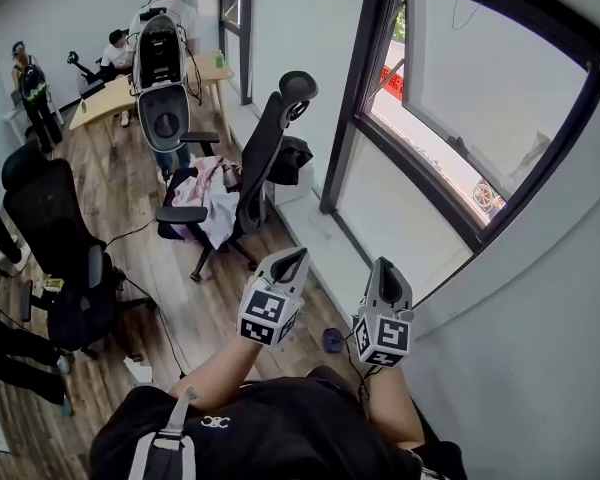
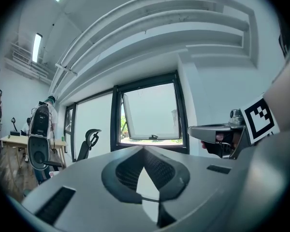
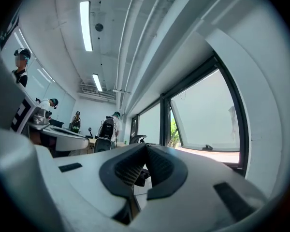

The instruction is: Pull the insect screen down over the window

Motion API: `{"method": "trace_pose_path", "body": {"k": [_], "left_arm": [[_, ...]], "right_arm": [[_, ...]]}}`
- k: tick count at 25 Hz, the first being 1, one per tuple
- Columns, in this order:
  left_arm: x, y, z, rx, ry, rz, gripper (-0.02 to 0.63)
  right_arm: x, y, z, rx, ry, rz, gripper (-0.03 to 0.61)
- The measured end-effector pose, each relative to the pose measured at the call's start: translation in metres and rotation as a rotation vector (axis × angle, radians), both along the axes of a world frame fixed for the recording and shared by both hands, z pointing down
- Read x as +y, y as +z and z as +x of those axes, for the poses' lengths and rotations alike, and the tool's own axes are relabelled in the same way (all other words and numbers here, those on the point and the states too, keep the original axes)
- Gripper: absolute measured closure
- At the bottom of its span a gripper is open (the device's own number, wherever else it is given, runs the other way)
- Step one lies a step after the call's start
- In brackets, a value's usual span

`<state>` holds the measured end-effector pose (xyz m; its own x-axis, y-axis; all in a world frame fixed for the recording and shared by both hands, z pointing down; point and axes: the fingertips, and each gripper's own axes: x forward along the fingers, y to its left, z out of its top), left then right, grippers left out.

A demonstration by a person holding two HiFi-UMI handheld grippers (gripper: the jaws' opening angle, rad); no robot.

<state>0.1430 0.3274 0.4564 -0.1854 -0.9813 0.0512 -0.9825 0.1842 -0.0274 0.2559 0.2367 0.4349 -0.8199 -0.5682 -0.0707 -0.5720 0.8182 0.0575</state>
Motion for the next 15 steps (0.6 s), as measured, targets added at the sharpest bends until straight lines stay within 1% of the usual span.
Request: {"method": "trace_pose_path", "body": {"k": [8,15], "left_arm": [[-0.020,0.006,-0.034,0.003,-0.007,0.009,0.614],[-0.073,0.024,-0.085,0.000,-0.006,-0.020,0.614]], "right_arm": [[-0.027,0.009,-0.029,0.007,0.014,0.003,0.574],[-0.084,0.029,-0.080,0.004,0.019,-0.031,0.574]]}}
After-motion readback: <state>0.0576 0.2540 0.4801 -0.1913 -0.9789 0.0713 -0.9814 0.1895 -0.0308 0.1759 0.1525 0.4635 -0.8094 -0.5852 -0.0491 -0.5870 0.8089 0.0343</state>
